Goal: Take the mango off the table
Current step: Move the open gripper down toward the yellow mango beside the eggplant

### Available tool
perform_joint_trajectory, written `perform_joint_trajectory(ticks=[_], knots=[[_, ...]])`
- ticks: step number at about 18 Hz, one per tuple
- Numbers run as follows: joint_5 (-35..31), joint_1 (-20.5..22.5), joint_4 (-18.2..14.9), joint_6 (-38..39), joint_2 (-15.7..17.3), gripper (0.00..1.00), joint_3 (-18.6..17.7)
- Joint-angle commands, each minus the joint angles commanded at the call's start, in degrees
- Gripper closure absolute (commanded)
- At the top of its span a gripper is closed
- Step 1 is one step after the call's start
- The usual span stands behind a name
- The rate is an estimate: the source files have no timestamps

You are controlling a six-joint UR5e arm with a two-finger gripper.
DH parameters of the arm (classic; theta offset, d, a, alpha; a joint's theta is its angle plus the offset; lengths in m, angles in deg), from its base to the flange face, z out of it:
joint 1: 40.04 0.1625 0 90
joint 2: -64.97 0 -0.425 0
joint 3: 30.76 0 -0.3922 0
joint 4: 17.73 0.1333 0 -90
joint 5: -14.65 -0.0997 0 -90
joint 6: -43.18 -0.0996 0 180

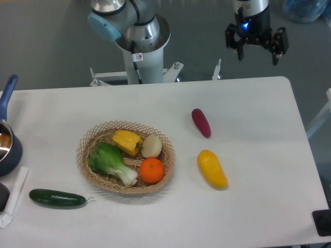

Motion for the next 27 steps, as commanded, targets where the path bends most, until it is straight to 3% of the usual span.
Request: perform_joint_trajectory(ticks=[10, 12, 14, 22, 27], knots=[[1.31, -0.18, 0.78, 0.78, -1.14, 0.00, -1.75], [1.49, -0.35, 3.07, 7.43, -1.14, 0.00, -3.33], [2.11, -2.28, 3.25, 14.21, -1.93, 0.00, -3.78], [5.79, -10.02, 3.25, 41.36, -12.55, 0.00, -2.38], [14.57, -11.51, 3.34, 56.05, -20.29, 0.00, 2.98]])
